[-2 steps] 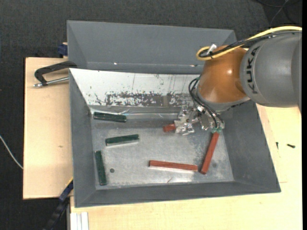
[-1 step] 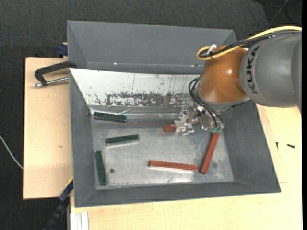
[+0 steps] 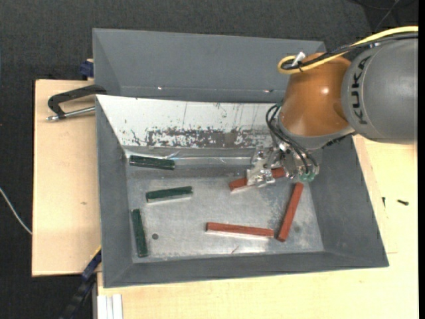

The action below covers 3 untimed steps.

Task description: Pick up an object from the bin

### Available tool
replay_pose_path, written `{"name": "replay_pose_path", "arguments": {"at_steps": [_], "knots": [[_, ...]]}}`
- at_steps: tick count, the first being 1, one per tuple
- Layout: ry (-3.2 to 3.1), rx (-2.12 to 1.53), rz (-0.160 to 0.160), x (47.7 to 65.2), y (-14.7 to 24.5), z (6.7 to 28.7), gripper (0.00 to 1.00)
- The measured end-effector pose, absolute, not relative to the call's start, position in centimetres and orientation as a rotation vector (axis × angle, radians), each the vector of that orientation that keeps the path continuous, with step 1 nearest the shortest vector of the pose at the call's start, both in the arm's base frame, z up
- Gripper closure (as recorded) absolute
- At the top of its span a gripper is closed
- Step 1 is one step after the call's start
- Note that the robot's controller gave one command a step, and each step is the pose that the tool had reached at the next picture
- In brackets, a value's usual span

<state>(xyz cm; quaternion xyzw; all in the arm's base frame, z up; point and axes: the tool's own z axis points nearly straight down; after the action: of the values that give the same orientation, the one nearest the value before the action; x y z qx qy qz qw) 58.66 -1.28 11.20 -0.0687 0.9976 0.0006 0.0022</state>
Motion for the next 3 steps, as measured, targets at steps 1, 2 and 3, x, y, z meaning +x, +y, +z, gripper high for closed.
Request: {"name": "replay_pose_path", "arguments": {"at_steps": [1, 2, 3], "knots": [[3.13, -0.222, 0.002, 58.8, -1.2, 13.4, 1.0], [3.095, -0.423, 0.0, 57.3, -1.7, 8.0, 0.0], [3.117, -0.425, -0.003, 56.9, -1.9, 7.7, 1.0]]}}
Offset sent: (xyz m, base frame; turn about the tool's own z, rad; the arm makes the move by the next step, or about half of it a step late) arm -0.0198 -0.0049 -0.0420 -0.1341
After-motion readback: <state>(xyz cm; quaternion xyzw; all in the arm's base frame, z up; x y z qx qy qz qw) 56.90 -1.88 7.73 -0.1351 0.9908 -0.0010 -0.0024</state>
